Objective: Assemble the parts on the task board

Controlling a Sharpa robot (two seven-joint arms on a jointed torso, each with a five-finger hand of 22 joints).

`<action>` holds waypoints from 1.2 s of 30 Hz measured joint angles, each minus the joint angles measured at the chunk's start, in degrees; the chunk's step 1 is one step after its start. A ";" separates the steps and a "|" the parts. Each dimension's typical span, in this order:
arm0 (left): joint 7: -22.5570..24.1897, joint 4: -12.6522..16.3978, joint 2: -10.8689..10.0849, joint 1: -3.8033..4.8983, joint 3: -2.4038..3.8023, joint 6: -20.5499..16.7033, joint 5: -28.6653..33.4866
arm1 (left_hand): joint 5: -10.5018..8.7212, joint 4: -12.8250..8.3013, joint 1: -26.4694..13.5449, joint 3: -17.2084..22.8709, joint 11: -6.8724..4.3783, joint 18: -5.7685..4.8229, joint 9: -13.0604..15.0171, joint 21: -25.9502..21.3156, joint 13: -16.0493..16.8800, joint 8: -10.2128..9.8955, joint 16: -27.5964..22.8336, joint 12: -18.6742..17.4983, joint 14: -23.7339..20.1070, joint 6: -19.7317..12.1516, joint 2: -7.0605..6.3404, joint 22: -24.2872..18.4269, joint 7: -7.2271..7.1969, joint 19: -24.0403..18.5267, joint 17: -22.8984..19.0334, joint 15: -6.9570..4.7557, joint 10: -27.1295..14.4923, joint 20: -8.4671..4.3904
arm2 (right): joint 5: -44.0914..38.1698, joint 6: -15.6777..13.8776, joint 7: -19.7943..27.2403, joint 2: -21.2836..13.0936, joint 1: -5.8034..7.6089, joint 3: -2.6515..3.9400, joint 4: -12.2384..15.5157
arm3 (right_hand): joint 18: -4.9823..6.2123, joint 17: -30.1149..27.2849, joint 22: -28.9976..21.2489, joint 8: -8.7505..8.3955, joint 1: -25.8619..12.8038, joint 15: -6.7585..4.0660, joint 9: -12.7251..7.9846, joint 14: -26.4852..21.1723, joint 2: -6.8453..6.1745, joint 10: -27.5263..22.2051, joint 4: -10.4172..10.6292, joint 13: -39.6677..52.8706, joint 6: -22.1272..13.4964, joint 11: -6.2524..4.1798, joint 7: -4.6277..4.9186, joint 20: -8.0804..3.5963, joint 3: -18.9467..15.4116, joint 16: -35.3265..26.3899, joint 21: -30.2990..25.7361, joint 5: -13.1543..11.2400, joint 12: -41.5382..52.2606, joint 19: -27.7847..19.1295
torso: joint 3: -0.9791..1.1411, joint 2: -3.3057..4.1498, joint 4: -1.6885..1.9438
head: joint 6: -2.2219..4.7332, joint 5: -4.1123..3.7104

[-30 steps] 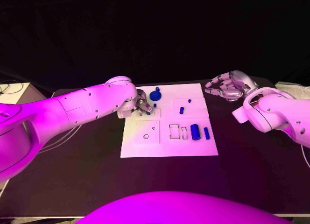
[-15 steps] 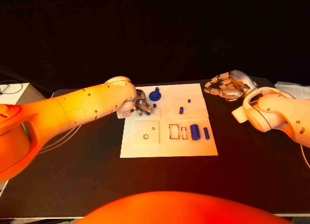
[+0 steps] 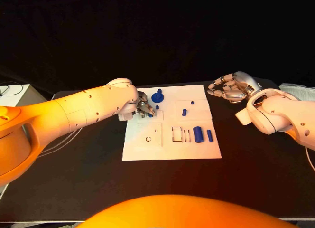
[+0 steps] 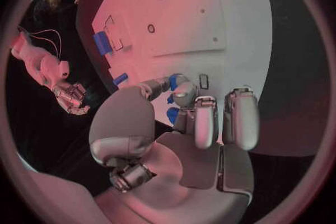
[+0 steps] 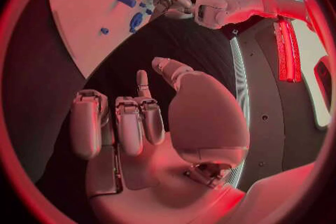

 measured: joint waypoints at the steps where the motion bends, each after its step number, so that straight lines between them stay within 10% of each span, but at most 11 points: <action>1: 0.00 -0.01 -0.01 0.00 0.00 0.01 0.01 | 0.00 0.08 -0.01 -0.08 0.00 0.00 0.00 0.00 0.00 -0.14 0.00 0.00 0.00 0.04 -0.01 0.00 -0.04 0.00 0.00 0.00 0.00 0.00 | 0.00 0.00 0.00 0.00 0.00 0.00 0.00 | 0.00 0.00 0.00 0.00 0.00 0.00 0.00 0.00 0.00 0.00 0.00 0.00 0.00 0.00 0.00 0.00 0.00 0.00 0.00 0.00 0.00 0.00 | 0.01 0.00 0.00 | 0.00 0.00; 21: 0.07 0.35 -0.78 -0.10 0.00 0.50 0.16 | -1.21 5.52 -0.66 -9.19 0.01 0.00 1.36 0.00 0.07 -1.36 0.00 0.26 0.00 0.60 -1.59 -0.01 0.21 0.00 0.00 0.00 -0.01 0.01 | 0.00 0.00 0.00 -0.04 0.00 0.02 -0.04 | 0.00 -0.01 -0.01 0.00 0.00 0.00 -0.01 0.00 0.00 0.00 0.00 -0.01 0.00 0.00 0.00 0.00 0.00 0.00 0.00 0.00 0.00 0.00 | -0.02 -0.01 -0.03 | 0.00 -0.01; 36: -0.08 3.21 -3.17 -0.54 0.79 0.95 0.09 | -9.09 7.58 0.50 -14.68 0.01 0.00 2.34 0.00 -0.10 -2.47 -0.44 0.46 0.00 0.80 -1.18 -0.02 0.42 0.00 0.00 0.01 -0.01 0.01 | 0.00 0.01 0.00 -0.08 -0.01 0.00 -0.11 | 0.00 -0.01 -0.02 0.00 0.00 0.00 0.06 0.00 0.00 0.00 0.00 -0.02 0.00 0.00 0.00 0.00 0.00 0.00 0.00 0.00 0.00 0.00 | -0.07 -0.02 0.03 | 0.00 -0.20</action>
